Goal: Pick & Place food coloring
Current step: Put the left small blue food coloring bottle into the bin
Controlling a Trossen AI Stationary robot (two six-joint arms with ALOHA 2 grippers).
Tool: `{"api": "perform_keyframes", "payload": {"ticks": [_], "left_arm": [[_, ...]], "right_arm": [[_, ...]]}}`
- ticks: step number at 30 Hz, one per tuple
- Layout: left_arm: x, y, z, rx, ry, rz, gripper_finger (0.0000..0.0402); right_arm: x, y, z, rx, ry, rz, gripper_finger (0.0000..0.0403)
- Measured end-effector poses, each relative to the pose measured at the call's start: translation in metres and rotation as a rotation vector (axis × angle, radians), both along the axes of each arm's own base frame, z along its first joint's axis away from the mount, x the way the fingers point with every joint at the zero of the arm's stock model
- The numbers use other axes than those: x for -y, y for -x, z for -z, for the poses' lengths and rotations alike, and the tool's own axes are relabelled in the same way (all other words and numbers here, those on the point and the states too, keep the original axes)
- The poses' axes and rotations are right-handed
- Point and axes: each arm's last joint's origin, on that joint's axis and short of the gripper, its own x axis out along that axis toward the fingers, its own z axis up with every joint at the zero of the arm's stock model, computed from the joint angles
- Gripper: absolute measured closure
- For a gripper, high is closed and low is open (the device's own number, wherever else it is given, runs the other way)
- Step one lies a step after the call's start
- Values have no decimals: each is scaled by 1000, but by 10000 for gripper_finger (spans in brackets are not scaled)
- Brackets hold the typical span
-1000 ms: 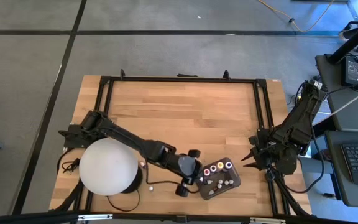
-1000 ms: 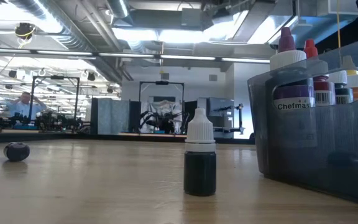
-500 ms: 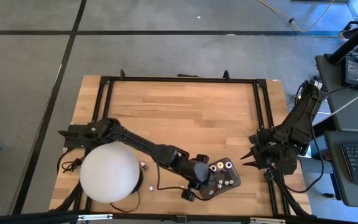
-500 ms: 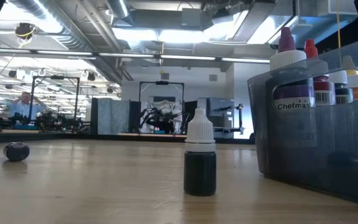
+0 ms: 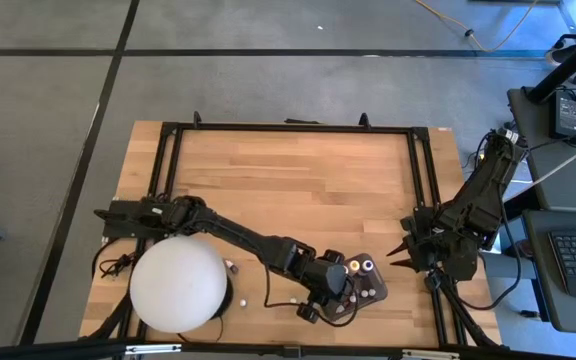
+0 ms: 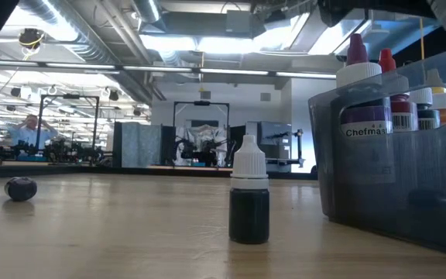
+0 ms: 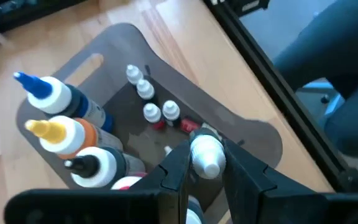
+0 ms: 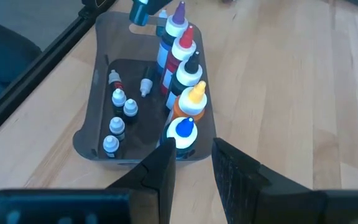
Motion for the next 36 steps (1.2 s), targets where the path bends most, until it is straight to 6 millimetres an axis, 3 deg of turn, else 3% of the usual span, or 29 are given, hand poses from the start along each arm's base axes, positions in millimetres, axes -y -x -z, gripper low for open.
{"api": "perform_keyframes", "payload": {"ticks": [9,17,31,36], "left_arm": [[0,0,2,5,-37,23,331],[-4,-1,2,29,-104,6,329],[-5,-2,3,25,-92,10,326],[-5,-2,2,29,-91,10,325]], "right_arm": [[-7,-4,-7,48,-128,19,295],[-33,-19,-23,250,-213,-98,295],[-63,-49,15,218,-177,108,294],[-73,-56,25,241,-172,163,260]]}}
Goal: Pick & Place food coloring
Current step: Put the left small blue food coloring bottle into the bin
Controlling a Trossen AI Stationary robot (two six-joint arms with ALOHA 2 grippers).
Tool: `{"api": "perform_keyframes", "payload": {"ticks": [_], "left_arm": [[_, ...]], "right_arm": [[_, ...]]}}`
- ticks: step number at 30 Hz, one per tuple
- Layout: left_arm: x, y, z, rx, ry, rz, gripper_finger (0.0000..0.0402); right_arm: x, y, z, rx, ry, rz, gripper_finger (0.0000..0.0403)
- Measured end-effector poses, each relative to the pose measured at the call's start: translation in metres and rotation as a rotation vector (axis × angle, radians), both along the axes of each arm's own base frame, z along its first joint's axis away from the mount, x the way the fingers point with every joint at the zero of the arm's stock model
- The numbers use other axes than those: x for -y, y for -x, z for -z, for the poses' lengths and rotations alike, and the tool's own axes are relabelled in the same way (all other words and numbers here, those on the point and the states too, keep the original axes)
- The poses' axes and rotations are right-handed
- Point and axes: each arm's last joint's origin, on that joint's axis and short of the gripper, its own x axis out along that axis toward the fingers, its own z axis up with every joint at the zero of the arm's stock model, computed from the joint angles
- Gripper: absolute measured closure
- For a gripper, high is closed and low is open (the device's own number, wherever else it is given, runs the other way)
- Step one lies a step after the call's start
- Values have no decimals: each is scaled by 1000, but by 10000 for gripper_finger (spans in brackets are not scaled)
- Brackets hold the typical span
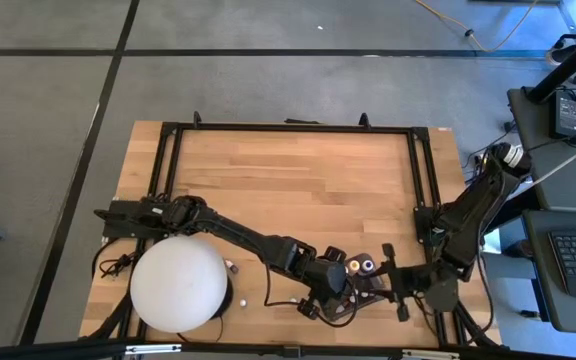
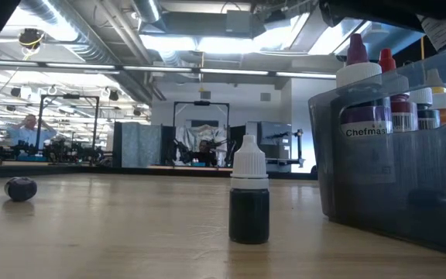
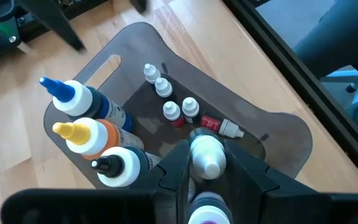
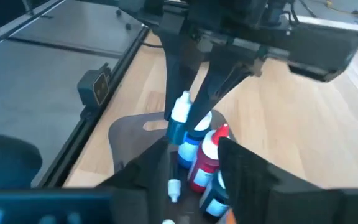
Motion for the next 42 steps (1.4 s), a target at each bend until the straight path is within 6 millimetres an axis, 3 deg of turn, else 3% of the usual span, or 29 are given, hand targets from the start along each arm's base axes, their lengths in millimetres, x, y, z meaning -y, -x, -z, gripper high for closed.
{"api": "perform_keyframes", "payload": {"ticks": [8,16,24,33,42], "left_arm": [[1,-1,-1,22,4,4,325],[0,-5,-5,87,-40,-30,325],[0,-5,-5,99,-72,-2,325],[0,-6,-6,118,-87,17,324],[1,-6,-6,116,-73,40,324]], "right_arm": [[-12,-13,19,10,36,26,160],[-12,-33,33,-15,-52,102,140],[-9,-41,33,-79,-142,29,167],[-5,-45,33,-82,-143,41,233],[-5,-45,33,-83,-141,39,262]]}}
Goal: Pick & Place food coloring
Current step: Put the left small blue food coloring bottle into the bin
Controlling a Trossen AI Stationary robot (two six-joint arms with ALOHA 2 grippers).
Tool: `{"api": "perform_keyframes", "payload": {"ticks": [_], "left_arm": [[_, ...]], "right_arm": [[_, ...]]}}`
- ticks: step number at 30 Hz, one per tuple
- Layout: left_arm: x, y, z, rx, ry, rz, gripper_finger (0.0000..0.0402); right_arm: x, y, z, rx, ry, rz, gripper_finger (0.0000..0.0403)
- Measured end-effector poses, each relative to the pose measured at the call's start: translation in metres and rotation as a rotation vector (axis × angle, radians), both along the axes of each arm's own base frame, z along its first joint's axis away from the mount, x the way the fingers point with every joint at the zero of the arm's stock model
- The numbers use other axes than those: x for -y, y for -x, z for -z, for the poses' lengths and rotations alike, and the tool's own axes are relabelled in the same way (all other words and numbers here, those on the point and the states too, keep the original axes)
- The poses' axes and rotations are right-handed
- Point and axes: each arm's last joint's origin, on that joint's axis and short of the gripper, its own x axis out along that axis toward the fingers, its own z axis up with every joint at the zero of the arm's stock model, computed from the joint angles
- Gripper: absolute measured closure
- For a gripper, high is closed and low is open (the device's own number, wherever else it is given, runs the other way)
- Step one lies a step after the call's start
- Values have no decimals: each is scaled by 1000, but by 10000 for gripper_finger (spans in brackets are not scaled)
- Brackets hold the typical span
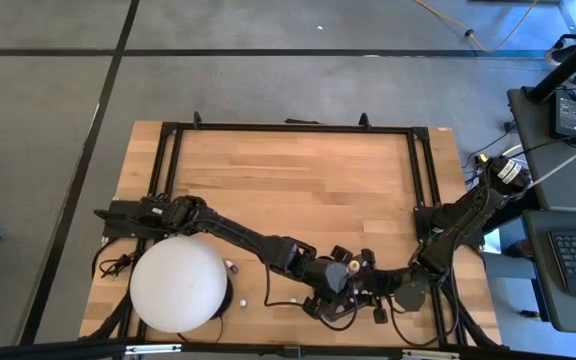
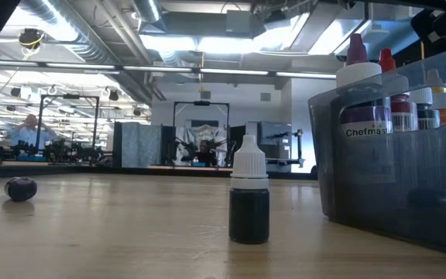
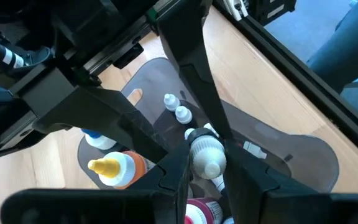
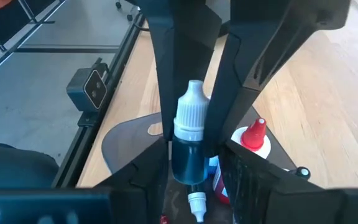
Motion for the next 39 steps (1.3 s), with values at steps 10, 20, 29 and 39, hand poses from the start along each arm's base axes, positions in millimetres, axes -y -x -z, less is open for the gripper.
{"api": "perform_keyframes", "payload": {"ticks": [10,20,29,39], "left_arm": [[0,0,0,-3,15,-18,324],[2,3,-3,-8,-2,4,324],[5,8,-6,-26,-14,5,324],[6,9,-6,-25,-8,4,324]], "right_arm": [[-1,0,0,-10,-9,-18,296],[-1,1,1,-29,-22,-44,309],[-2,1,0,-63,-59,-77,311],[-1,1,1,-56,-19,-73,311]]}}
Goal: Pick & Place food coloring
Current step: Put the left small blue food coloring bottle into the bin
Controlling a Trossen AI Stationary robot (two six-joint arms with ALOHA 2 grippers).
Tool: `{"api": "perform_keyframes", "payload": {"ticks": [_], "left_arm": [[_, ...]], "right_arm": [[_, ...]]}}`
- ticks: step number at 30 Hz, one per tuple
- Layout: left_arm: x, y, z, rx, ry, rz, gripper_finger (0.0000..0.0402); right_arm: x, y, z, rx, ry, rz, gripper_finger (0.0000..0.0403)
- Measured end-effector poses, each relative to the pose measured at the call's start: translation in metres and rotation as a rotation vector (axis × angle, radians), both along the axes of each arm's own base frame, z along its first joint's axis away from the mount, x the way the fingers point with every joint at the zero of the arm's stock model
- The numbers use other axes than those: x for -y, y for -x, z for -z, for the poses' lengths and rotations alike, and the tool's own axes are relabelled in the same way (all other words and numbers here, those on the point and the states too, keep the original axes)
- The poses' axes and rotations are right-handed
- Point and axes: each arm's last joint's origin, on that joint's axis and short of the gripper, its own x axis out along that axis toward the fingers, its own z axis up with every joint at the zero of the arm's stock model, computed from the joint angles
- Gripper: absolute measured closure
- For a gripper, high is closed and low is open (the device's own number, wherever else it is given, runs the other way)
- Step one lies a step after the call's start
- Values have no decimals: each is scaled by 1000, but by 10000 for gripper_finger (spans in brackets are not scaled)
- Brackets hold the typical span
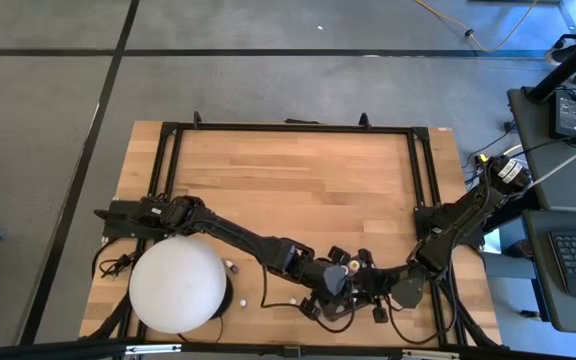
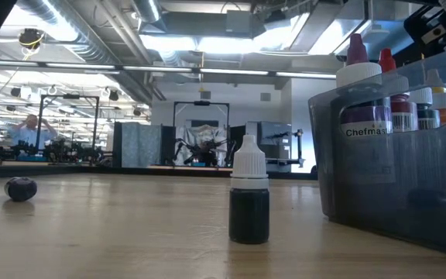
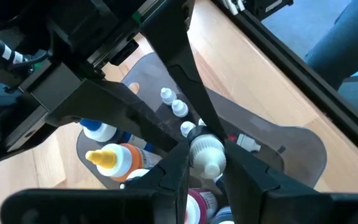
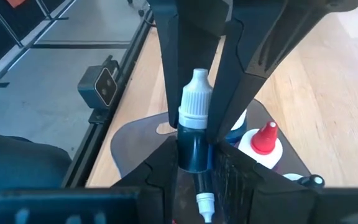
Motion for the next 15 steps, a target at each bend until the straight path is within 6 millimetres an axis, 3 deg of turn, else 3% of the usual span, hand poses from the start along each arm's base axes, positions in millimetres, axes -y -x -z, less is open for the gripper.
{"api": "perform_keyframes", "payload": {"ticks": [4,7,15], "left_arm": [[0,0,0,-4,14,-9,310],[1,3,-6,1,25,0,281],[-1,7,-10,-16,-3,2,220]], "right_arm": [[0,0,0,-3,3,-5,311],[1,4,9,-60,45,-53,311],[-2,3,5,-75,-20,-97,311]]}}
